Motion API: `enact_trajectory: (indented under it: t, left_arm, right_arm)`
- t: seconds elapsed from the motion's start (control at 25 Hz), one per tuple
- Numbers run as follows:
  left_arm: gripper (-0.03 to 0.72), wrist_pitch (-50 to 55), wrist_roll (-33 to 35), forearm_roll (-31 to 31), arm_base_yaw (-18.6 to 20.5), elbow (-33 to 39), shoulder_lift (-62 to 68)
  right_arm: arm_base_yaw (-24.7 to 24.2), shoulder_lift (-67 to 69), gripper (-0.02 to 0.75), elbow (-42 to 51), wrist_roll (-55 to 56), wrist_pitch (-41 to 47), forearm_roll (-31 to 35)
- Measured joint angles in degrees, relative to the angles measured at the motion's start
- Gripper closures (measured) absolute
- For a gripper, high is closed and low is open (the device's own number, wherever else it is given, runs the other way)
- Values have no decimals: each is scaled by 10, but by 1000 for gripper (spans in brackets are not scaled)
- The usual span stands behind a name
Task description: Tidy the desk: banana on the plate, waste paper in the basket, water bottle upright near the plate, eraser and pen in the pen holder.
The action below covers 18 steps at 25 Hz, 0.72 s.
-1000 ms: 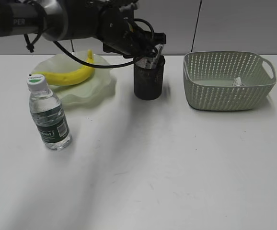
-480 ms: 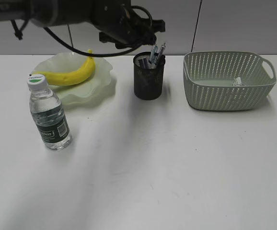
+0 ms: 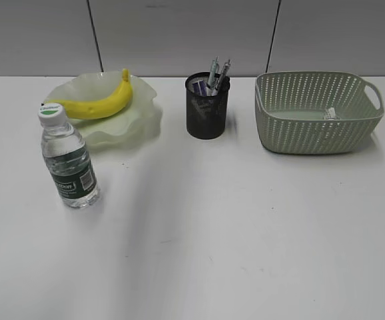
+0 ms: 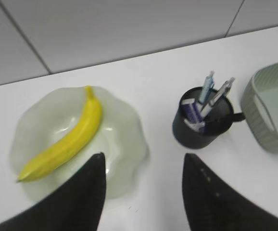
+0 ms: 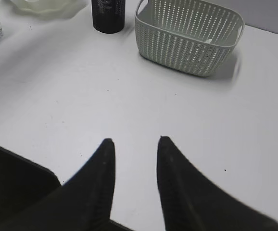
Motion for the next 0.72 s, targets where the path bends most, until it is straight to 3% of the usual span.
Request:
enact_trajectory:
  t: [0.12, 0.36, 0.52, 0.72]
  left_arm:
    - [302, 79, 34, 6, 0, 0, -78]
    - [302, 95, 71, -2, 0, 84, -273]
    - [309, 95, 72, -3, 0, 212, -434]
    - [323, 99, 74, -8, 0, 430, -648]
  right_arm:
    - [0, 0, 485, 0, 0, 0, 0]
    - [0, 0, 485, 0, 0, 0, 0]
    - [0, 0, 486, 0, 3, 0, 0]
    - [0, 0, 486, 0, 6, 0, 1]
